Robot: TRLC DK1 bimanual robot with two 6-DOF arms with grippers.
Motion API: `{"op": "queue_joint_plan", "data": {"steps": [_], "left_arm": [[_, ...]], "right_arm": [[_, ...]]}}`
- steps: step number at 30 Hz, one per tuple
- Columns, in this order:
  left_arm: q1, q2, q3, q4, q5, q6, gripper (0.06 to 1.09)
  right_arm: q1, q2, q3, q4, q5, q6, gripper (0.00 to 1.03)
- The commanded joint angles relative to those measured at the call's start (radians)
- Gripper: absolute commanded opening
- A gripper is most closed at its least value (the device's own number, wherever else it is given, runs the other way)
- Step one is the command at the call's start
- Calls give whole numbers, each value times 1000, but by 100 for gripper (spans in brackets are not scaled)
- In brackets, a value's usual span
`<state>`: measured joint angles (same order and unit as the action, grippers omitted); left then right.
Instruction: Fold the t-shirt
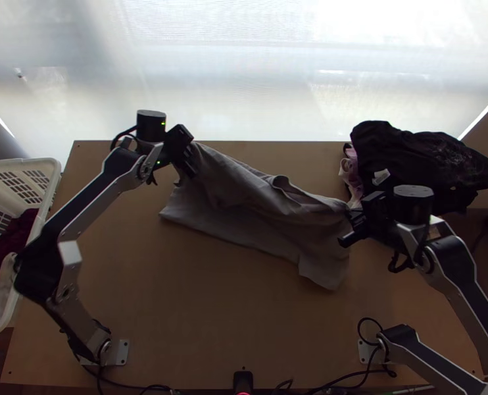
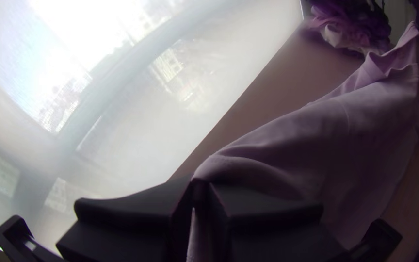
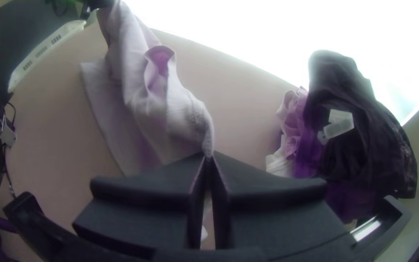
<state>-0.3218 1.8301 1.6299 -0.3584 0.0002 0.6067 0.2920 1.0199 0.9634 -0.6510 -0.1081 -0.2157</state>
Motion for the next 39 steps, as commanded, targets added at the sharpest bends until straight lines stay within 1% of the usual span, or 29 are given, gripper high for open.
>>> {"op": "queue_joint_plan", "data": {"steps": [1, 2, 3, 4, 5, 8, 10, 11, 13, 14, 16, 19, 22, 24, 26, 28, 31, 35, 39], "left_arm": [[17, 207, 65, 68, -43, 5, 48], [15, 210, 65, 68, -51, -2, 80], [13, 205, 62, 68, -55, -12, 107], [12, 196, 59, 68, -55, -19, 104], [13, 186, 58, 65, -55, -24, 104], [24, 135, 48, 65, -55, -31, 104], [43, 86, 48, 53, -54, -51, 104], [49, 58, 47, 39, -54, -55, 104], [55, -22, 15, 16, -55, -44, 104], [55, -69, -22, 16, -55, -24, 104], [52, -170, -119, 9, -49, 39, 103], [43, -333, -329, -7, -31, 171, 103], [32, -451, -515, -53, -9, 257, 103], [29, -491, -613, -54, -6, 294, 103], [29, -492, -656, -79, -5, 304, 103], [24, -480, -673, -93, 0, 304, 103], [-2, -454, -705, -88, 0, 320, 103], [-31, -442, -759, -36, -2, 390, 103], [-39, -460, -812, -36, -2, 485, 101]], "right_arm": [[-11, 111, -111, 191, 54, 9, 3], [-22, 121, -121, 215, 65, 10, 3], [-34, 129, -130, 235, 71, 10, 11], [-42, 137, -134, 241, 74, 12, 25], [-42, 143, -132, 240, 81, 12, 38], [-47, 144, -126, 237, 105, 10, 63], [-62, 146, -121, 229, 107, 10, 71], [-71, 146, -121, 226, 107, 10, 78], [-97, 154, -121, 212, 107, 10, 96], [-108, 158, -118, 200, 107, 10, 98], [-134, 144, -117, 180, 107, 7, 98], [-146, 109, -106, 116, 107, -16, 98], [-149, 78, -107, 22, 107, -33, 98], [-148, 51, -127, -24, 107, -34, 98], [-145, 31, -155, -58, 107, -40, 96], [-142, 29, -187, -68, 105, -57, 91], [-140, 68, -210, -76, 93, -60, 91], [-131, 114, -196, -76, 91, -59, 91], [-134, 124, -183, -76, 88, -51, 91]]}}
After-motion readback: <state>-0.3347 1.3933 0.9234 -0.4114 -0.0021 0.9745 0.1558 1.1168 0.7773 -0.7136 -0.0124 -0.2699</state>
